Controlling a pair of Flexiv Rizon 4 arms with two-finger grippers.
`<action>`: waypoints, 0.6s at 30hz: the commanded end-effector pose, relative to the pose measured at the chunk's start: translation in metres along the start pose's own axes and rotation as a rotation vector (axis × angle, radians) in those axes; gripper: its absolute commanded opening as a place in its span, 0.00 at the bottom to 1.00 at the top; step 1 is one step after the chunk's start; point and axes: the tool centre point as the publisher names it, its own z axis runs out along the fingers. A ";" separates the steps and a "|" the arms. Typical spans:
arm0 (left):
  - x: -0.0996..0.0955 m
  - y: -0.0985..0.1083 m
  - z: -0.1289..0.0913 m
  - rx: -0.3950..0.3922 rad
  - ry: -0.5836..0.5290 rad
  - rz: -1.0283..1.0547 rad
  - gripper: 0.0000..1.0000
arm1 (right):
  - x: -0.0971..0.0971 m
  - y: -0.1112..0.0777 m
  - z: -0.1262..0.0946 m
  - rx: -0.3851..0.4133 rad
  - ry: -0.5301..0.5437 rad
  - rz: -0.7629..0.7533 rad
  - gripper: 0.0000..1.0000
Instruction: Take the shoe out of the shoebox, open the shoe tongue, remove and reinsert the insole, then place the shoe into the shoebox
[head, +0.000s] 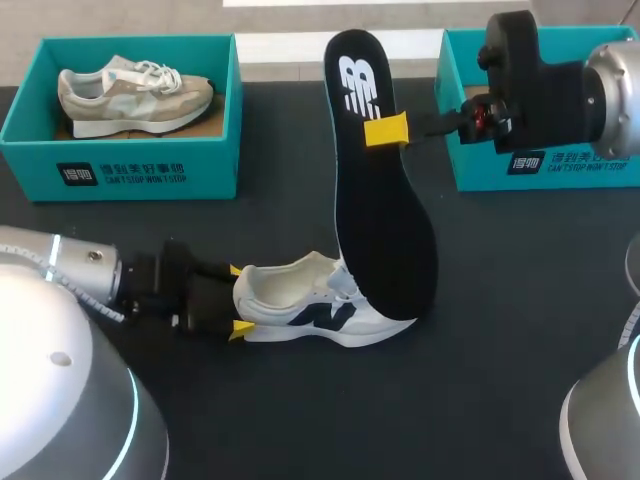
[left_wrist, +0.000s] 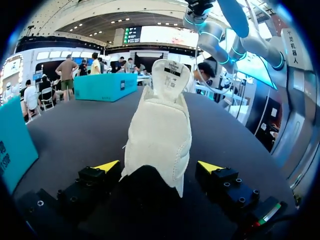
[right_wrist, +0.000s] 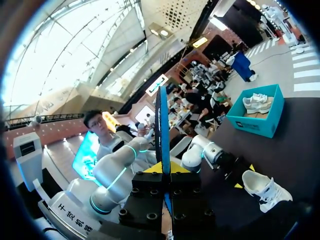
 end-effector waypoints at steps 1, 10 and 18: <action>0.005 -0.012 -0.011 -0.087 -0.026 0.015 1.00 | -0.002 0.003 0.005 0.005 -0.001 0.002 0.00; 0.005 -0.012 -0.011 -0.087 -0.026 0.015 1.00 | -0.002 0.003 0.005 0.005 -0.001 0.002 0.00; 0.012 -0.036 -0.023 -0.286 -0.042 0.158 1.00 | -0.002 0.003 0.005 0.005 -0.001 0.002 0.00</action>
